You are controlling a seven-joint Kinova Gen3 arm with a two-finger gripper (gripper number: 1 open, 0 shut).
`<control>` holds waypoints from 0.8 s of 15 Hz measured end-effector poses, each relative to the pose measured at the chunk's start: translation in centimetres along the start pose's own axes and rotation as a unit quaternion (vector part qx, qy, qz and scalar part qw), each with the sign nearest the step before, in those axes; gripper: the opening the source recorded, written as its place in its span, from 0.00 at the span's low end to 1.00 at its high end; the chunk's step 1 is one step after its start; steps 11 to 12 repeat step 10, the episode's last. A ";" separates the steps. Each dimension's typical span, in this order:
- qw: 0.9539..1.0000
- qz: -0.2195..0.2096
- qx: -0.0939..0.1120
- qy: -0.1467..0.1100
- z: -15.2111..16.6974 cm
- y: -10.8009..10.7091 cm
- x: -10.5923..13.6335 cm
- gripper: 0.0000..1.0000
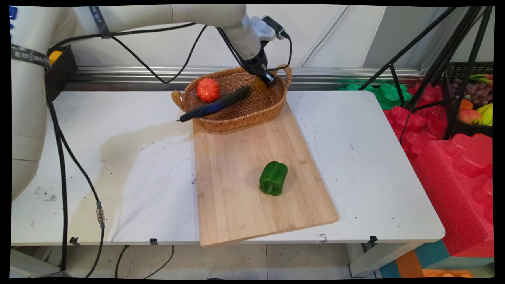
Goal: Place the picked object in the vegetable basket
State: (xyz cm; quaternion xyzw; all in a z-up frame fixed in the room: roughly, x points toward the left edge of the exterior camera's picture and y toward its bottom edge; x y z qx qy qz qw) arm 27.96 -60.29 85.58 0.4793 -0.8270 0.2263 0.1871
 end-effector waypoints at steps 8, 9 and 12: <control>1.000 -0.006 -0.005 -0.012 1.6 -0.1 -0.8 1.00; 1.000 -0.005 -0.006 -0.012 1.7 0.0 -0.9 1.00; 1.000 -0.002 -0.006 -0.010 1.6 0.0 -0.9 1.00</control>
